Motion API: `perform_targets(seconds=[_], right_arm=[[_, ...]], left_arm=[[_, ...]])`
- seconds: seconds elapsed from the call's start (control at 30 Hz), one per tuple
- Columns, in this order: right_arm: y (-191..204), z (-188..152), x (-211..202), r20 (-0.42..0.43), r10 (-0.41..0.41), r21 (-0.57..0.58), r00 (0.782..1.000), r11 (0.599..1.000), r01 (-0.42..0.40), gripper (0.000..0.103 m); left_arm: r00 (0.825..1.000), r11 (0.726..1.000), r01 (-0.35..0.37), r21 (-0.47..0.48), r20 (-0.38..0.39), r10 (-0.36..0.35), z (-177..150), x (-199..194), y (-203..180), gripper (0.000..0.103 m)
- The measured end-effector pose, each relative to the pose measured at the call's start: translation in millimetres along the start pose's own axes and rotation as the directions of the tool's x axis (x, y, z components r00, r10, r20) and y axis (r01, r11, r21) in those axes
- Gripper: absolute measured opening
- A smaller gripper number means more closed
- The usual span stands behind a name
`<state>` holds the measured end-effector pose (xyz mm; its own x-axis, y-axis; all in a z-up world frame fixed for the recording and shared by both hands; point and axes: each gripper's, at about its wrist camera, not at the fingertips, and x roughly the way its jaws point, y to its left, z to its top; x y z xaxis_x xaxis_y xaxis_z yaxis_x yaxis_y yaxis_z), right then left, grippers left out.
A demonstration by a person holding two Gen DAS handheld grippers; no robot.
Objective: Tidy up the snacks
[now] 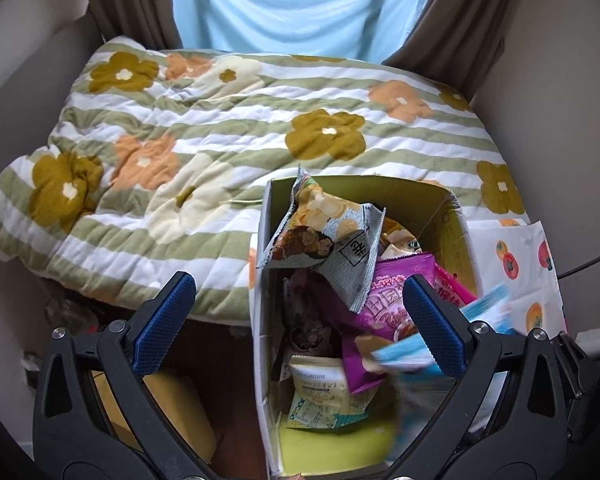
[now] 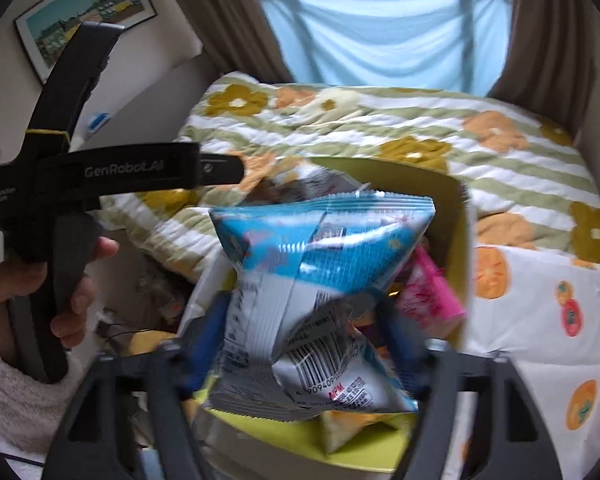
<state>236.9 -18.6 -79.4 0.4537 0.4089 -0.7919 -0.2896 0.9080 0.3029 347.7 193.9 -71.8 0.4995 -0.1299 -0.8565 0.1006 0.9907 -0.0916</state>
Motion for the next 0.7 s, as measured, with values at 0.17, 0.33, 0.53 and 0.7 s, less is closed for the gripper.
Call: perform_targets(seconds=[0.17,0.33,0.53,0.7], right_arm=[[0.1,-15.5,-8.3,0.059,-0.015,0.029,0.998,1.0,0.013,0.103],[-6.6,-30.1,-11.6,0.053,-0.077,0.055,0.996,0.996,0.074,0.103],[-17.5,-40.6,-31.5,0.08,-0.088,0.068,0.993,0.994,0.083,0.103],[-31.1,-47.1,-72.1,0.148,-0.098,0.053,0.984,0.994,0.092,0.103]], left_arm=[[1.0,1.0,0.003,-0.009,-0.01,-0.003,-14.4,-0.5,4.3,0.103],[1.0,1.0,0.003,-0.008,-0.031,-0.003,-30.5,2.5,-0.6,0.103],[1.0,1.0,-0.01,-0.004,-0.013,0.01,-48.1,-14.1,-21.9,0.103],[0.996,0.999,-0.051,0.005,0.074,0.051,-62.3,-56.4,-57.5,0.103]])
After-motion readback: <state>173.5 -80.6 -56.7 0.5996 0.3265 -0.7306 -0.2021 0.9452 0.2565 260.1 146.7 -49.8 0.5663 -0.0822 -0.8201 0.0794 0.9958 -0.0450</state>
